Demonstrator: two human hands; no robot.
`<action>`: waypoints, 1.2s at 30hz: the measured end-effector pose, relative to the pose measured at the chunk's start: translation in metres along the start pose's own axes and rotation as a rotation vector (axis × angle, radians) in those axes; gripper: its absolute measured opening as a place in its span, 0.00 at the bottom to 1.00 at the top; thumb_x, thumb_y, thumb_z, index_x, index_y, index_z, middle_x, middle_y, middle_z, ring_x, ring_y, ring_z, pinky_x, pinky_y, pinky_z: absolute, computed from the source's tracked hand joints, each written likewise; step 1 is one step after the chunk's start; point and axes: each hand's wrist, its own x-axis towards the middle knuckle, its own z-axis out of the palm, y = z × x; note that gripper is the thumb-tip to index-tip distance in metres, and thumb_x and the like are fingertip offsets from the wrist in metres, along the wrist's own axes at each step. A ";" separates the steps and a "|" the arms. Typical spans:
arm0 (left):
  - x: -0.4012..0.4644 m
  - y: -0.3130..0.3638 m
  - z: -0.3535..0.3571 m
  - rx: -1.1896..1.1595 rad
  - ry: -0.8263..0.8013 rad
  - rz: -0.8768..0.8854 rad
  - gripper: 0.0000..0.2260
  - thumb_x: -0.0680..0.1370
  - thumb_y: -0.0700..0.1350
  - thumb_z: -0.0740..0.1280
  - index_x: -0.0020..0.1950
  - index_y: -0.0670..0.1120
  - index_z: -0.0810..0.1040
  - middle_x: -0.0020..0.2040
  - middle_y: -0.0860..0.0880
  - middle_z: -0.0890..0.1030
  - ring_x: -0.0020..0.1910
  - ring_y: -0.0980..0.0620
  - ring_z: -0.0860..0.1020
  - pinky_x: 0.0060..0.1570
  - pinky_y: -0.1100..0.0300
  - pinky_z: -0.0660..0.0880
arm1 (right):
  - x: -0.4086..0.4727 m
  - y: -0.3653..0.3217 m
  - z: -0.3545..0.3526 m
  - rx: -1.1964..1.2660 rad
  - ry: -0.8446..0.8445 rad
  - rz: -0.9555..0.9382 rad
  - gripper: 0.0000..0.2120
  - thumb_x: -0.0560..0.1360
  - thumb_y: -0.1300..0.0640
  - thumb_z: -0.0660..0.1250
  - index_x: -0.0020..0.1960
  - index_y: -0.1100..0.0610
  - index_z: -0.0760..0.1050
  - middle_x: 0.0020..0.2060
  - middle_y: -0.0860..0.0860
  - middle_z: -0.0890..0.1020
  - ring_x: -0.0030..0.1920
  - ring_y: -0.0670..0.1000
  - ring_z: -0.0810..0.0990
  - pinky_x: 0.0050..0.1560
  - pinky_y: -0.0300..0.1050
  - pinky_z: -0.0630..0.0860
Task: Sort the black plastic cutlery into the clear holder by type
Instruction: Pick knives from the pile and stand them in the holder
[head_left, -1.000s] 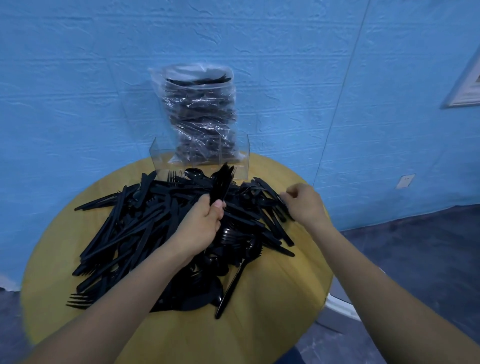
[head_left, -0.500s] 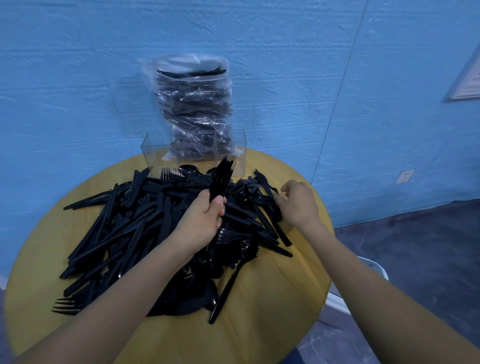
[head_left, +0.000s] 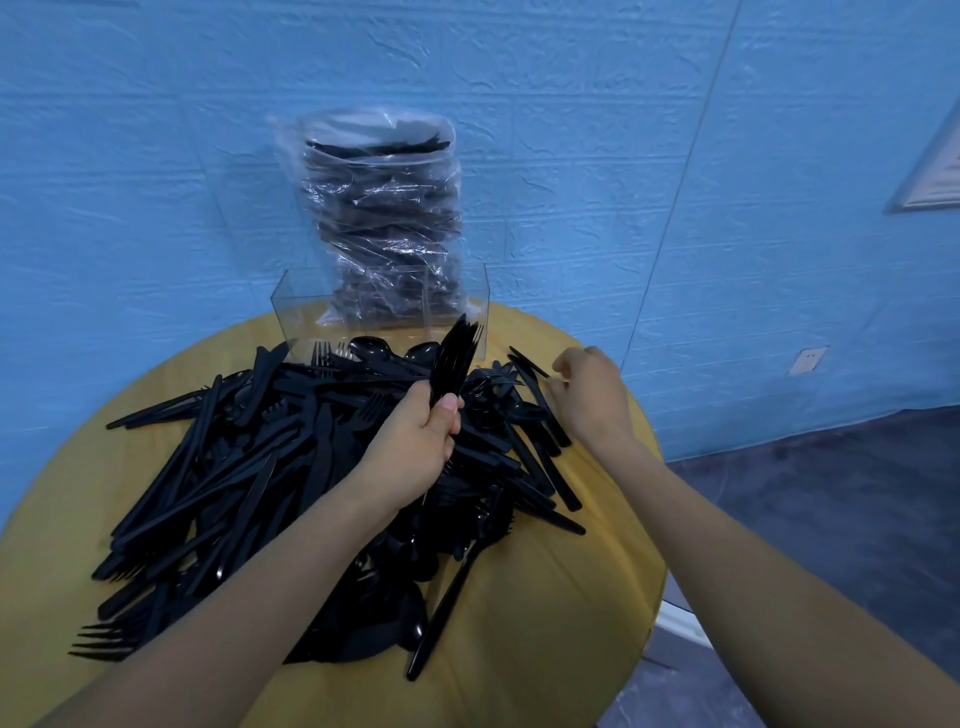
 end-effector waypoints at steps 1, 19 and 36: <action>0.000 0.000 0.000 -0.001 -0.001 0.001 0.08 0.83 0.45 0.52 0.47 0.47 0.69 0.38 0.52 0.70 0.32 0.56 0.67 0.35 0.61 0.67 | 0.000 -0.005 0.002 0.000 -0.061 -0.021 0.09 0.78 0.59 0.64 0.55 0.63 0.76 0.52 0.58 0.78 0.50 0.56 0.75 0.47 0.47 0.72; -0.006 -0.001 -0.004 -0.011 -0.011 0.001 0.08 0.83 0.45 0.52 0.47 0.49 0.69 0.38 0.51 0.70 0.31 0.56 0.67 0.35 0.61 0.67 | -0.002 -0.020 -0.003 -0.027 -0.376 0.241 0.15 0.76 0.57 0.68 0.36 0.57 0.63 0.34 0.52 0.71 0.39 0.54 0.74 0.37 0.46 0.71; -0.020 0.000 -0.007 -0.075 0.017 -0.021 0.09 0.83 0.45 0.53 0.48 0.46 0.69 0.38 0.51 0.70 0.31 0.56 0.67 0.34 0.60 0.68 | -0.031 -0.012 -0.049 0.107 -0.384 0.118 0.22 0.77 0.61 0.61 0.28 0.56 0.57 0.24 0.49 0.60 0.25 0.49 0.58 0.29 0.41 0.58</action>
